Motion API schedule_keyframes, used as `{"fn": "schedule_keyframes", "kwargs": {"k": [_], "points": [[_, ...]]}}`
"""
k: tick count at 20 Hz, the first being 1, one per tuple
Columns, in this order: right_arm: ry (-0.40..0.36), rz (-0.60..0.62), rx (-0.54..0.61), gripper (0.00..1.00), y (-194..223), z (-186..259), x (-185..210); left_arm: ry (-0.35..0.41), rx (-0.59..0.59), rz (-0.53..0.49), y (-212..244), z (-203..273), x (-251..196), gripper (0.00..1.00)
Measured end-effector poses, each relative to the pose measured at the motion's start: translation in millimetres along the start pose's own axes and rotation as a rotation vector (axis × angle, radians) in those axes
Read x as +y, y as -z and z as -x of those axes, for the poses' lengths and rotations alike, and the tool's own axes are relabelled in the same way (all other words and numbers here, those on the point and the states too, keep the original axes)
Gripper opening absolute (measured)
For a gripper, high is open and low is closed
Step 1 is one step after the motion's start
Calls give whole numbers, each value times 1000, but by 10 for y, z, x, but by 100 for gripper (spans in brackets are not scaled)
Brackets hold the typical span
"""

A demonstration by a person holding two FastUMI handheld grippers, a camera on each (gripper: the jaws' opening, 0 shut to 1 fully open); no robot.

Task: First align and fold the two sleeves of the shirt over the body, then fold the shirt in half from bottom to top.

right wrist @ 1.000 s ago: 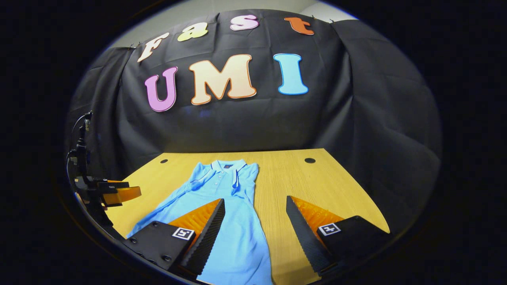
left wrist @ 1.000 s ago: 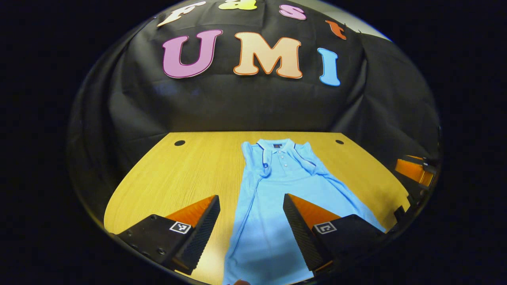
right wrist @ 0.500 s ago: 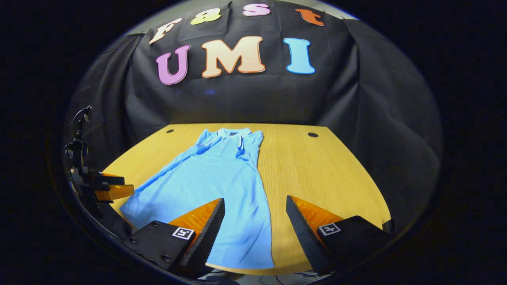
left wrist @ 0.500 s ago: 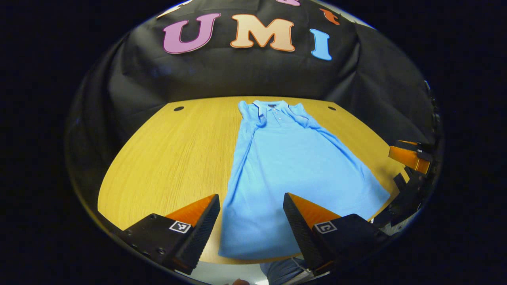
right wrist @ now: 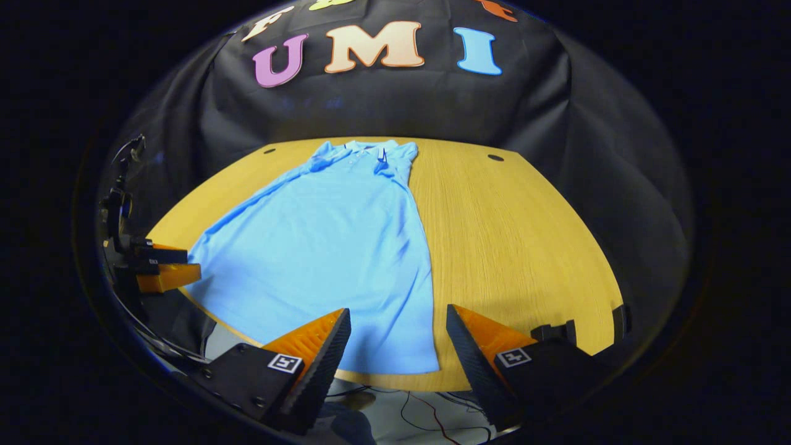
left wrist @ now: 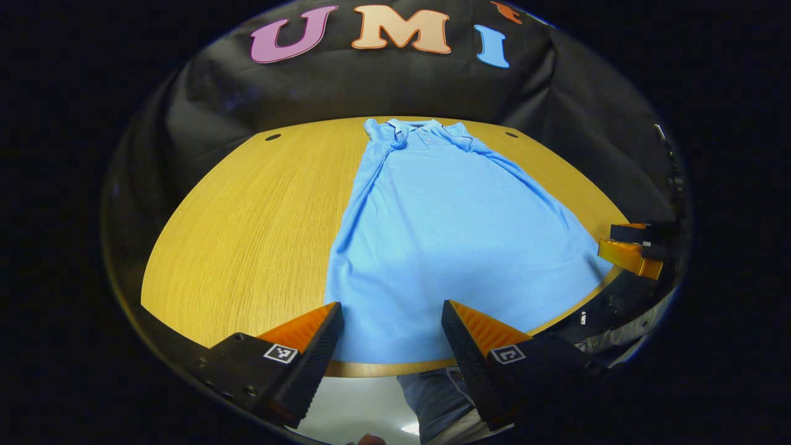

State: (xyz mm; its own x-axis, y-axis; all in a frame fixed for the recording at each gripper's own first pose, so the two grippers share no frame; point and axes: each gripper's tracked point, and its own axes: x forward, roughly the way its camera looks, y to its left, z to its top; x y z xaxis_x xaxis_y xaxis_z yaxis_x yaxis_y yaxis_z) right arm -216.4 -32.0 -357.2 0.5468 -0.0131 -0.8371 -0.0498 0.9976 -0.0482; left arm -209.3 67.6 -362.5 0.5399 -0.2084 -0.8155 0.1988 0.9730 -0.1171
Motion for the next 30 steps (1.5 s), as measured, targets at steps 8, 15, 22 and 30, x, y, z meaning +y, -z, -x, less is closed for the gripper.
{"fn": "schedule_keyframes", "kwargs": {"k": [8, 15, 22, 30], "points": [[-9, -35, 103, 94, 263, -115, 55, -8, -6, -23, 29, -16, -7, 96], [-72, -7, 97, 7, 257, -90, 391, 89, -31, 35, -41, -72, -275, 25], [-100, -102, 86, 2, 83, -93, 446, 100, 17, 105, -125, -56, -282, 0], [-150, -149, -39, 2, -789, -122, 596, 140, -86, 159, -1085, -6, -242, 0]]}}
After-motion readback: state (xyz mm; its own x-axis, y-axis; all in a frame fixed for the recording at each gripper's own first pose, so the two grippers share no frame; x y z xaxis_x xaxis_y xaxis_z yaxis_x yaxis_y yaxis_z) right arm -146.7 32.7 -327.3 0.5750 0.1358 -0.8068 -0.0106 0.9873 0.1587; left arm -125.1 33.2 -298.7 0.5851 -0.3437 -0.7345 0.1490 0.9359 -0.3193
